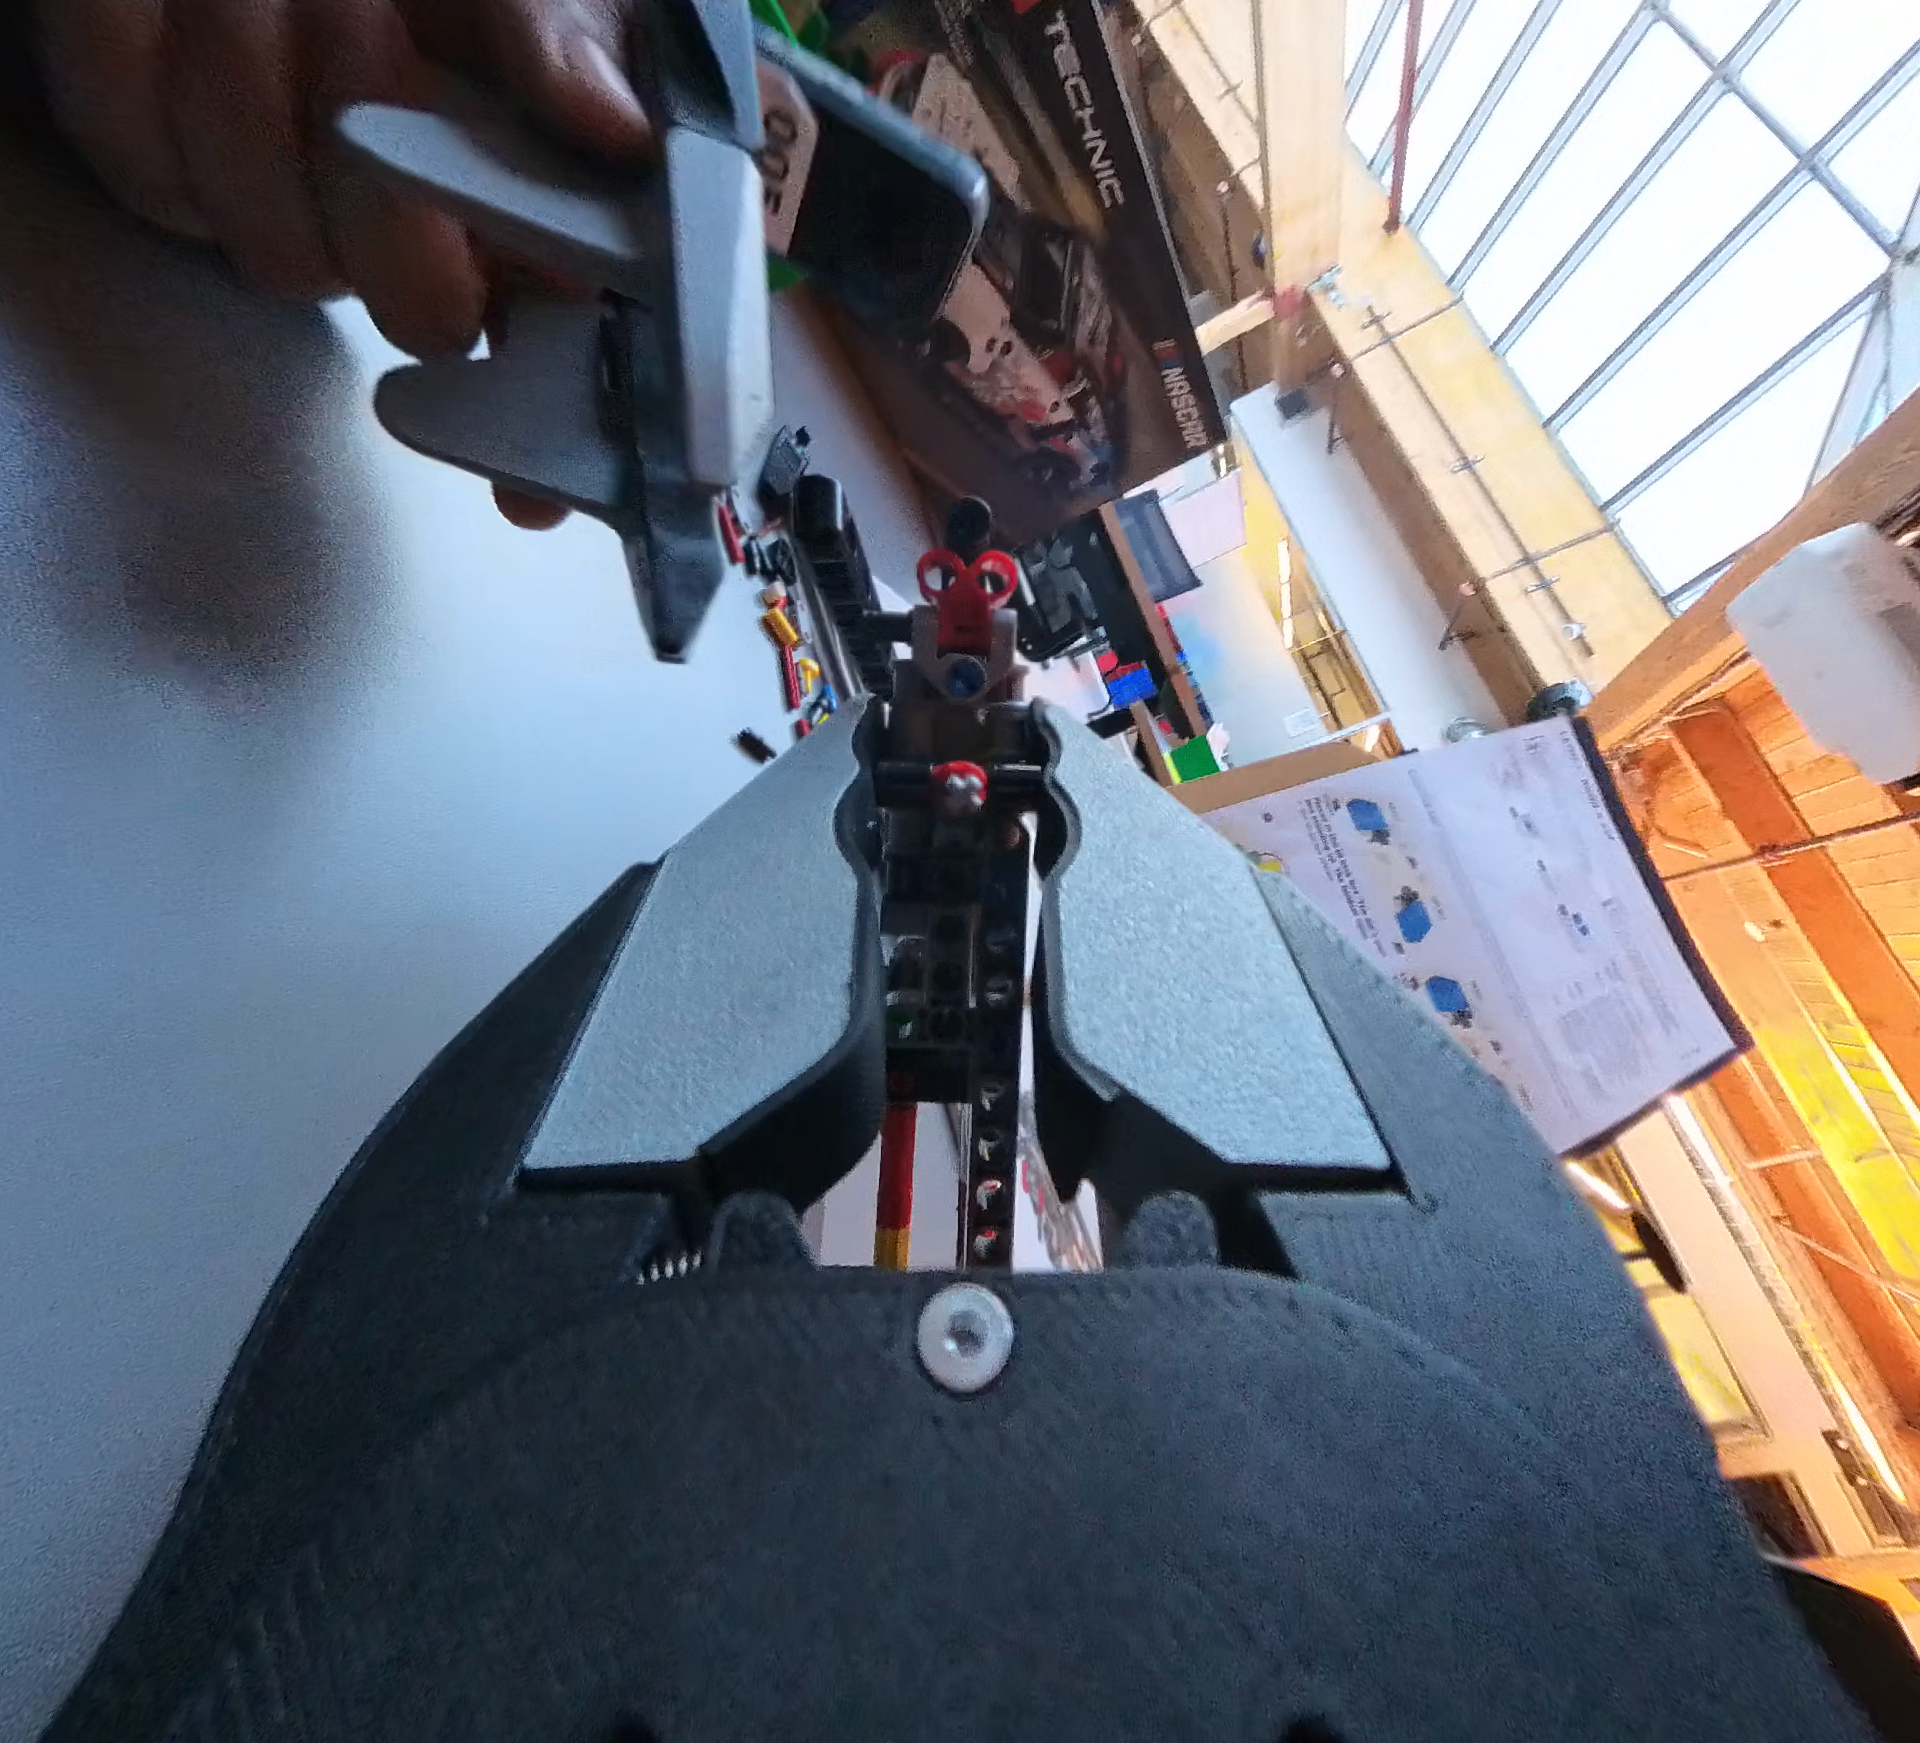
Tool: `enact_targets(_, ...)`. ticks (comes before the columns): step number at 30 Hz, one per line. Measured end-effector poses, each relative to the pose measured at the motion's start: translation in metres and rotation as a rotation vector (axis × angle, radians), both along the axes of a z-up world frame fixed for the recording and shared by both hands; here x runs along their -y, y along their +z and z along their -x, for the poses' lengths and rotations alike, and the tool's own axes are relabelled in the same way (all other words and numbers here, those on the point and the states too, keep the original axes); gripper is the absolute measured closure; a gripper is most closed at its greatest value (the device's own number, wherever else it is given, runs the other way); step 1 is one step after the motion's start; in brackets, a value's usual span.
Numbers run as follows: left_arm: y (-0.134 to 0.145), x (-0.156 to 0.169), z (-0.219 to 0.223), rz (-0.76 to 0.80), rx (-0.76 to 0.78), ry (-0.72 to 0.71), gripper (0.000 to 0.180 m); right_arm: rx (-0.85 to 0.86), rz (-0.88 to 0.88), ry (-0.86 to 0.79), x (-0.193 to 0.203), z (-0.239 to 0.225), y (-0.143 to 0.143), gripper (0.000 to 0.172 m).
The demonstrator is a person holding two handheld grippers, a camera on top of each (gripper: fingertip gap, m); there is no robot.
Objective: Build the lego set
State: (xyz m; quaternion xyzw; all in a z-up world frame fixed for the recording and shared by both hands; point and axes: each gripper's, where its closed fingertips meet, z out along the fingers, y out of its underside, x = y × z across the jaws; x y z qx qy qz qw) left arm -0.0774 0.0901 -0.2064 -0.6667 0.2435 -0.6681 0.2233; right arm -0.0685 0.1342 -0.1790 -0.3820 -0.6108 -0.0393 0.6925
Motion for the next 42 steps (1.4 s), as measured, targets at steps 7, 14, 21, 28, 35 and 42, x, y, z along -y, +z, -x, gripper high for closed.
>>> enact_targets(7,-0.026,0.002,0.0,-0.043,-0.208,-0.102,0.145,0.157,-0.106,0.032,0.008,-0.021,-0.038,0.148)
enact_targets(14,-0.042,-0.06,0.01,-0.81,-0.71,-0.015,0.106,0.315,0.05,0.094,0.01,-0.046,-0.086,0.124)
enact_targets(21,-0.057,-0.035,-0.042,-0.739,-0.611,-0.387,0.116,0.249,0.492,-0.228,0.019,-0.131,-0.073,0.121)
enact_targets(28,-0.065,0.036,-0.059,-0.626,-0.594,-0.364,0.125,0.084,0.781,-0.254,0.061,-0.122,-0.088,0.157)
enact_targets(35,-0.043,0.082,-0.087,-0.83,-0.625,-0.336,0.127,0.106,1.064,-0.351,0.031,-0.176,-0.109,0.14)
enact_targets(42,-0.025,0.04,-0.162,-1.115,-0.796,-0.286,0.12,0.026,1.084,-0.187,0.071,-0.194,-0.102,0.141)
